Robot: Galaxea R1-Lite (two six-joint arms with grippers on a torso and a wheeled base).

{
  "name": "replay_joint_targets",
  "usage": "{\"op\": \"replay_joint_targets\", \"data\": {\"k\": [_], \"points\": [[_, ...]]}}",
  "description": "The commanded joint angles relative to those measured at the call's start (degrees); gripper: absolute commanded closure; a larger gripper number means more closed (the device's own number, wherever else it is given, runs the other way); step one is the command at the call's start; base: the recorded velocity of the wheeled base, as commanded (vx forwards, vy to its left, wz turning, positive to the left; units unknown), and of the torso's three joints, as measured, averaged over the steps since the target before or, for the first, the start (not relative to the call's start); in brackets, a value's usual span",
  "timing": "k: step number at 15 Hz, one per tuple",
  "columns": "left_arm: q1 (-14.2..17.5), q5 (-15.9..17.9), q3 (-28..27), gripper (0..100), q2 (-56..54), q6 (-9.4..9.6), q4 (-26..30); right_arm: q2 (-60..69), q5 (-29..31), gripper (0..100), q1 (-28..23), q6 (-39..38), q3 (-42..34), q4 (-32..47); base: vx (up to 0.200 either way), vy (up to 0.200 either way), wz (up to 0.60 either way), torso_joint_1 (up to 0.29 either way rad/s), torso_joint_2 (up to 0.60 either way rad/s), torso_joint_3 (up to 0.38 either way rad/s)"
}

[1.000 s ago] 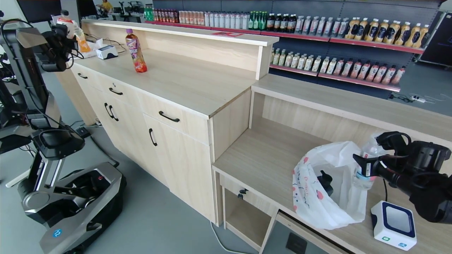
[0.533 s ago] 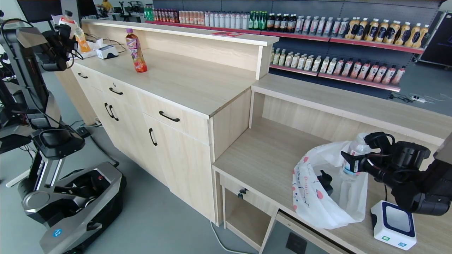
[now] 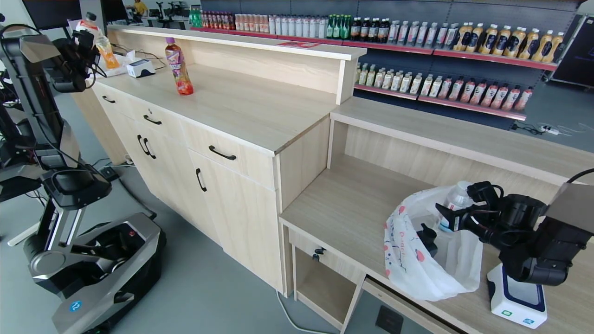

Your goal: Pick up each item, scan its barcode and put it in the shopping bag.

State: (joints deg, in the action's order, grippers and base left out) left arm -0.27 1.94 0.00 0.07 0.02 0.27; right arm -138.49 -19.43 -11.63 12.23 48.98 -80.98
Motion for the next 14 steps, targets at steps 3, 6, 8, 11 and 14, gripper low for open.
{"op": "replay_joint_targets", "data": {"k": [3, 6, 8, 11, 14], "points": [[0.09, 0.00, 0.00, 0, 0.01, -0.02, 0.00, -4.43, -0.87, 100, -0.59, -0.01, 1.47, -1.72, 0.000, 0.000, 0.00, 0.000, 0.00, 0.000], [0.00, 0.00, 0.00, 0, 0.01, -0.02, 0.00, -6.27, -3.77, 100, -0.85, -0.01, 1.91, -3.22, 0.000, 0.000, 0.00, 0.000, 0.00, 0.000], [0.00, 0.00, 0.00, 0, 0.01, -0.02, 0.00, -6.53, -4.21, 100, -0.85, -0.01, 2.08, -3.22, 0.000, 0.000, 0.00, 0.000, 0.00, 0.000], [0.00, 0.00, 0.00, 0, 0.01, -0.02, 0.00, -7.59, -4.21, 100, -0.94, 0.17, 2.43, -3.57, 0.000, 0.000, 0.00, 0.000, 0.00, 0.000], [0.09, 0.00, 0.00, 0, 0.01, -0.02, 0.00, -7.94, -4.21, 100, -0.94, 0.34, 2.43, -3.57, 0.000, 0.000, 0.00, 0.000, 0.00, 0.000]]}}
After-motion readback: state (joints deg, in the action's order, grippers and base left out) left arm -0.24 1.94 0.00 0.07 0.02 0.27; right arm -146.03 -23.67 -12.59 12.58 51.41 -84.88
